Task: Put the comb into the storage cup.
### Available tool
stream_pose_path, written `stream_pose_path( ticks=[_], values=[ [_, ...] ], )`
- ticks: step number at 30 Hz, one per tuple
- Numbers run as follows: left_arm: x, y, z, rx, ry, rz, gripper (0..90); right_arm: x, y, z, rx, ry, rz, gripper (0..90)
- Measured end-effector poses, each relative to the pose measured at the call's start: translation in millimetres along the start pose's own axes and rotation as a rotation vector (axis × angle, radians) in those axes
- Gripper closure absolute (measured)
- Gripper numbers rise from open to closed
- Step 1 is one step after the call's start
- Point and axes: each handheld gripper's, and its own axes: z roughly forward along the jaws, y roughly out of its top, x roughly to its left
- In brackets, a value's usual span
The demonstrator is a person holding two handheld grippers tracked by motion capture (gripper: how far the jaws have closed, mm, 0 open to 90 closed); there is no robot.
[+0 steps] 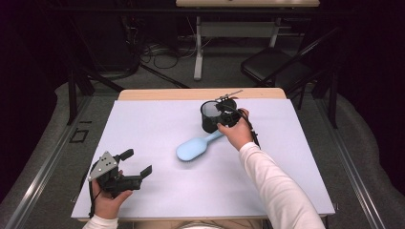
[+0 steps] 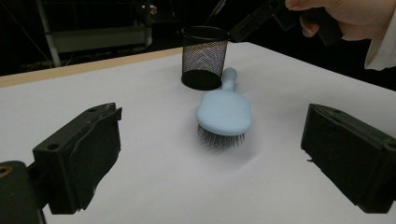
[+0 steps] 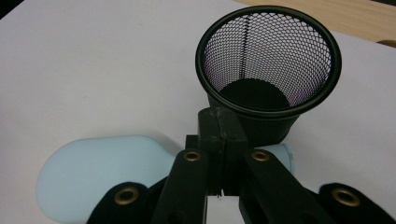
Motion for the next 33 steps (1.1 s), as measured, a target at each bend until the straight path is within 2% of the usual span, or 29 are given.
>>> stream_pose_path(
  ticks=[7, 28, 30, 31, 32, 33],
  values=[
    [0.7, -0.2, 0.1, 0.002, 0.0, -0.002, 4.9, -1.0, -2.1, 12.6, 0.03, -0.011, -0.005, 90.0],
    [1.7, -0.7, 0.5, 0.003, -0.001, -0.003, 4.9, 13.3, -13.4, 48.5, 0.117, 0.002, -0.043, 90.0],
    [1.7, -0.7, 0.6, 0.004, 0.0, -0.003, 4.9, 15.3, -15.5, 52.3, 0.119, 0.001, -0.036, 90.0],
    [1.7, -0.7, 0.6, 0.004, 0.0, -0.004, 4.9, 17.1, -16.6, 53.2, 0.136, -0.006, -0.018, 90.0],
    [1.7, -0.8, 0.6, 0.004, 0.0, -0.004, 4.9, 15.4, -17.4, 56.0, 0.124, 0.0, -0.049, 90.0],
    [1.9, -0.8, 0.6, 0.004, 0.0, -0.005, 4.8, 16.1, -17.8, 56.7, 0.132, -0.004, -0.045, 90.0]
  ],
)
